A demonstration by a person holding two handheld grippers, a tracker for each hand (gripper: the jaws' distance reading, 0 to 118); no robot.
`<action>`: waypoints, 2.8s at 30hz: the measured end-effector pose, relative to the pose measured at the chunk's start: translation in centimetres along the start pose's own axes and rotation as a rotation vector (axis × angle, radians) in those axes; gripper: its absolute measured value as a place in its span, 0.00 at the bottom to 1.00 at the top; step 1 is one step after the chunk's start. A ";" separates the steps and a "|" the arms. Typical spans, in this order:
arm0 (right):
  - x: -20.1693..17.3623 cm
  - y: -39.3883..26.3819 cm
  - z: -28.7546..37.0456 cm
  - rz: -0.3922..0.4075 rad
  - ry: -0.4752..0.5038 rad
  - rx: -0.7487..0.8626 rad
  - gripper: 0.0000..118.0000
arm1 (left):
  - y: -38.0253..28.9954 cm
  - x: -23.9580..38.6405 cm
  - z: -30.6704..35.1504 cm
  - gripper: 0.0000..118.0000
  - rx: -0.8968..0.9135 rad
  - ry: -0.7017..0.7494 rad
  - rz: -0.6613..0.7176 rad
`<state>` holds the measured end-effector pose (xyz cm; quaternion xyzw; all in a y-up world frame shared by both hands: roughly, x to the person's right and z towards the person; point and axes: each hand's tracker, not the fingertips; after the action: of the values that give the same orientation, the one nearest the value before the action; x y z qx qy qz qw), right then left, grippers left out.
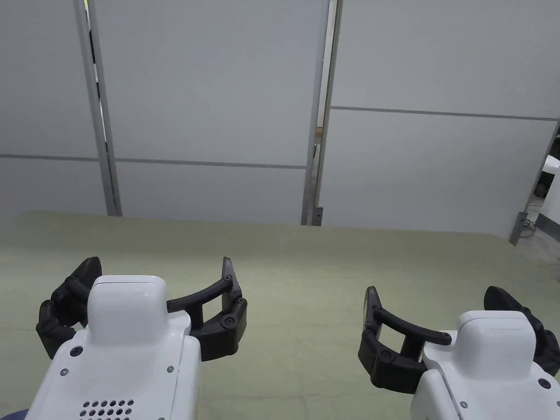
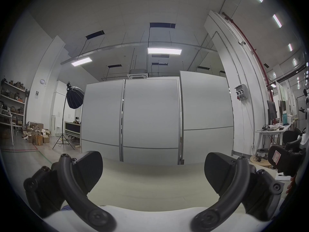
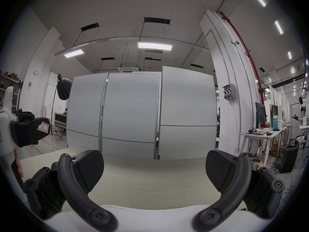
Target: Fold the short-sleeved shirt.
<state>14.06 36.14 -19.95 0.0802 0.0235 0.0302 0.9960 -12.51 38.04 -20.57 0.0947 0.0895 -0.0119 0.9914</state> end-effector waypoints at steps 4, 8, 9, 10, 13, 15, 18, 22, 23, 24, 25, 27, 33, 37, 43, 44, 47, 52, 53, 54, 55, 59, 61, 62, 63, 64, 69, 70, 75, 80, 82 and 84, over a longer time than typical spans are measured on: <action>0.0 0.1 0.0 -0.006 0.001 -0.005 1.00 | 0.0 0.0 0.1 1.00 -0.002 -0.003 0.002; 0.2 0.0 -0.1 -0.007 -0.001 -0.006 1.00 | -0.1 0.0 0.1 1.00 -0.002 -0.001 0.001; 0.2 0.1 0.0 -0.007 -0.001 -0.006 1.00 | -0.1 0.0 0.0 1.00 -0.003 0.000 0.001; 0.2 0.1 0.0 -0.007 -0.002 -0.006 1.00 | -0.1 0.0 0.0 1.00 -0.003 0.000 0.002; 0.2 0.1 -0.1 -0.009 -0.001 -0.008 1.00 | -0.3 0.0 -0.1 1.00 -0.009 0.002 0.007; 0.2 0.0 -0.2 -0.010 -0.002 -0.012 1.00 | -0.4 0.0 -0.1 1.00 -0.014 0.001 0.009; 0.2 -0.3 -0.4 -0.011 0.000 -0.022 1.00 | -0.6 0.0 -0.3 1.00 -0.018 -0.001 0.004; -0.1 -1.2 -1.2 -0.004 0.001 -0.044 1.00 | -1.5 0.0 -0.9 1.00 -0.035 -0.003 0.000; -0.2 -1.6 -1.6 -0.003 0.004 -0.057 1.00 | -1.9 0.0 -1.2 1.00 -0.046 -0.003 -0.001; -0.2 -1.9 -2.1 -0.003 0.007 -0.069 1.00 | -2.5 0.0 -1.6 1.00 -0.062 -0.005 0.000; -0.3 -2.3 -2.5 -0.002 0.010 -0.080 1.00 | -3.0 -0.1 -2.0 1.00 -0.074 -0.008 0.002; -0.6 -3.4 -3.9 0.003 0.014 -0.122 1.00 | -4.5 0.0 -3.3 1.00 -0.133 -0.006 0.004; -1.9 -9.7 -10.3 0.006 0.056 -0.310 1.00 | -12.5 0.1 -9.8 1.00 -0.418 -0.037 0.010; -3.0 -15.9 -16.0 -0.005 0.077 -0.495 1.00 | -20.2 0.6 -15.0 1.00 -0.654 -0.045 0.030; -4.2 -28.1 -23.9 -0.022 0.074 -0.842 1.00 | -33.2 1.0 -21.0 1.00 -0.983 -0.002 0.026; -4.3 -29.9 -24.5 -0.029 0.075 -0.887 1.00 | -35.0 1.0 -21.5 1.00 -1.036 0.001 0.016; -4.7 -34.3 -25.6 -0.045 0.044 -1.012 1.00 | -39.1 0.9 -21.9 1.00 -1.120 0.035 0.024; -5.1 -37.8 -25.2 -0.047 0.020 -1.068 1.00 | -40.7 1.2 -20.2 1.00 -1.067 0.040 -0.002; -5.2 -37.2 -25.0 -0.040 0.018 -1.040 1.00 | -40.7 1.4 -20.4 1.00 -1.083 0.045 -0.003; -5.1 -37.1 -25.1 -0.041 0.017 -1.048 1.00 | -40.7 1.4 -20.5 1.00 -1.081 0.044 -0.002; -5.1 -37.2 -25.1 -0.042 0.018 -1.047 1.00 | -40.7 1.3 -20.5 1.00 -1.082 0.043 0.002; -5.1 -37.2 -24.8 -0.053 0.023 -1.041 1.00 | -40.6 1.2 -20.2 1.00 -1.074 0.037 0.015; -5.0 -37.3 -24.8 -0.056 0.024 -1.036 1.00 | -40.6 1.1 -20.2 1.00 -1.070 0.040 0.011; -5.0 -37.3 -24.8 -0.057 0.025 -1.040 1.00 | -40.6 1.1 -20.2 1.00 -1.070 0.040 0.011; -5.0 -37.3 -24.8 -0.055 0.024 -1.039 1.00 | -40.6 1.0 -20.2 1.00 -1.070 0.039 0.013; -5.0 -37.2 -24.7 -0.055 0.024 -1.037 1.00 | -40.5 0.9 -20.2 1.00 -1.069 0.037 0.017; -5.2 -37.3 -24.8 -0.051 0.022 -1.037 1.00 | -40.6 1.1 -20.5 1.00 -1.076 0.042 0.005; -5.3 -37.2 -24.7 -0.046 0.019 -1.034 1.00 | -40.6 0.9 -20.5 1.00 -1.077 0.041 0.008; -5.7 -37.5 -24.5 -0.031 0.012 -1.024 1.00 | -40.8 0.9 -20.4 1.00 -1.076 0.040 0.009; -5.5 -37.3 -24.7 -0.033 0.013 -1.037 1.00 | -40.7 0.9 -20.4 1.00 -1.075 0.039 0.010; -5.4 -37.4 -24.9 -0.040 0.017 -1.043 1.00 | -40.7 0.8 -20.4 1.00 -1.075 0.038 0.012; -5.5 -37.4 -24.7 -0.038 0.016 -1.039 1.00 | -40.7 0.9 -20.4 1.00 -1.075 0.039 0.009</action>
<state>9.39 2.82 -50.13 -0.4256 0.0143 0.0203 0.9046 -16.88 1.97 -47.99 -0.4258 0.1011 0.0414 0.8982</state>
